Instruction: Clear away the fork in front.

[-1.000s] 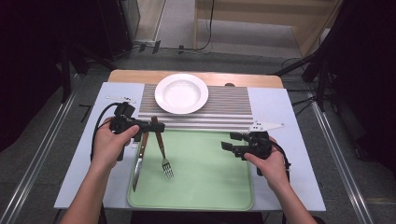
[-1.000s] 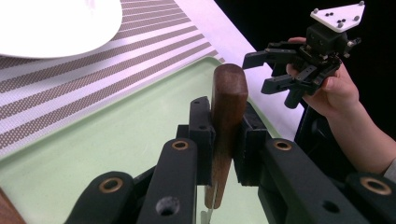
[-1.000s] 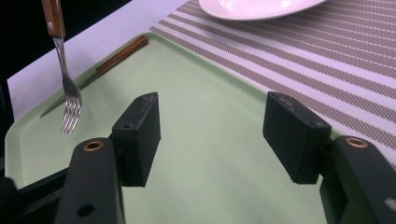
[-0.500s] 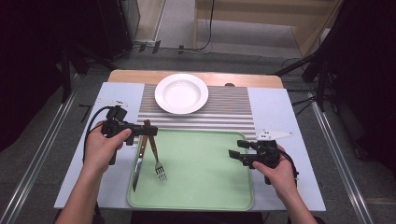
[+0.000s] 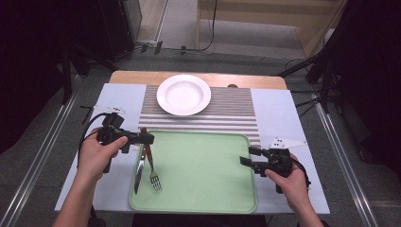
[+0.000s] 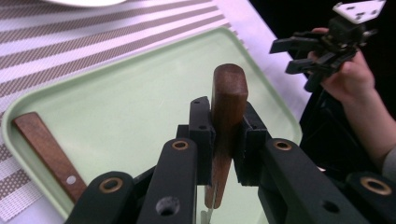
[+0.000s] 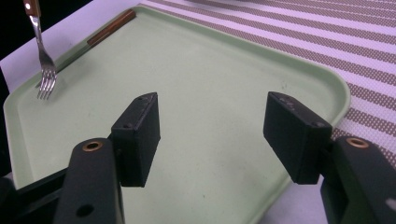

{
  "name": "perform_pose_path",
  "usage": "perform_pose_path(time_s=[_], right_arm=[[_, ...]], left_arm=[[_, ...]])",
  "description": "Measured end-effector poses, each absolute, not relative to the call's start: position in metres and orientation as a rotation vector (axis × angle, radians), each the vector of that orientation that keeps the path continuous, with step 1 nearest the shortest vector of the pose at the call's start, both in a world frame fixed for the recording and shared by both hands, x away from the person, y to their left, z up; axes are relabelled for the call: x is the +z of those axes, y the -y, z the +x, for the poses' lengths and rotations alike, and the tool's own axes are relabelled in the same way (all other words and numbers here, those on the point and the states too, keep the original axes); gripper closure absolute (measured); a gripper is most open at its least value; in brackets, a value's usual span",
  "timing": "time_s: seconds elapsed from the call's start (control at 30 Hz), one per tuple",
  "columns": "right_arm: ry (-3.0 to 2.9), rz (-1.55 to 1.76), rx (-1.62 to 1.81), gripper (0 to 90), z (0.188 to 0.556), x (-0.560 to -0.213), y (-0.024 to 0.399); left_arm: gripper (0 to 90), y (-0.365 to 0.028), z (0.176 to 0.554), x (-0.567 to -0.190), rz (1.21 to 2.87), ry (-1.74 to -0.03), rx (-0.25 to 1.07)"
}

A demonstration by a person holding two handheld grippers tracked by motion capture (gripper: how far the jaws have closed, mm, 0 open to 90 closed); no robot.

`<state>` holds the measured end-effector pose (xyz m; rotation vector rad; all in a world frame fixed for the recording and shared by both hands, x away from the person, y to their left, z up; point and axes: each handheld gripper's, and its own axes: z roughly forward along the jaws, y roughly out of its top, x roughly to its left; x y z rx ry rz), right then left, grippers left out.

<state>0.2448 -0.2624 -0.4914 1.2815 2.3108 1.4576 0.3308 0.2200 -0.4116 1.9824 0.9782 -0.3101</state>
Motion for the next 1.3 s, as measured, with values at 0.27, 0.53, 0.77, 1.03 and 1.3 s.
perform_pose_path(time_s=[0.27,0.53,0.77,1.03,1.3], right_arm=[[-2.315,1.291,1.446,35.6,0.243,-0.494,0.264],[-2.324,1.295,1.429,35.6,0.245,-0.497,0.262],[-2.321,1.292,1.433,35.6,0.246,-0.497,0.260],[-2.326,1.304,1.431,35.6,0.246,-0.499,0.260],[-2.317,1.330,1.435,35.6,0.247,-0.500,0.260]], left_arm=[[79.6,-0.214,0.335,-0.420,1.997,-0.997,-0.277],[77.8,-0.203,0.339,-0.433,2.006,-1.034,-0.219],[76.7,-0.198,0.344,-0.444,1.987,-1.070,-0.208],[74.9,-0.194,0.347,-0.455,1.985,-1.079,-0.155],[73.8,-0.188,0.349,-0.465,1.987,-1.100,-0.146]])
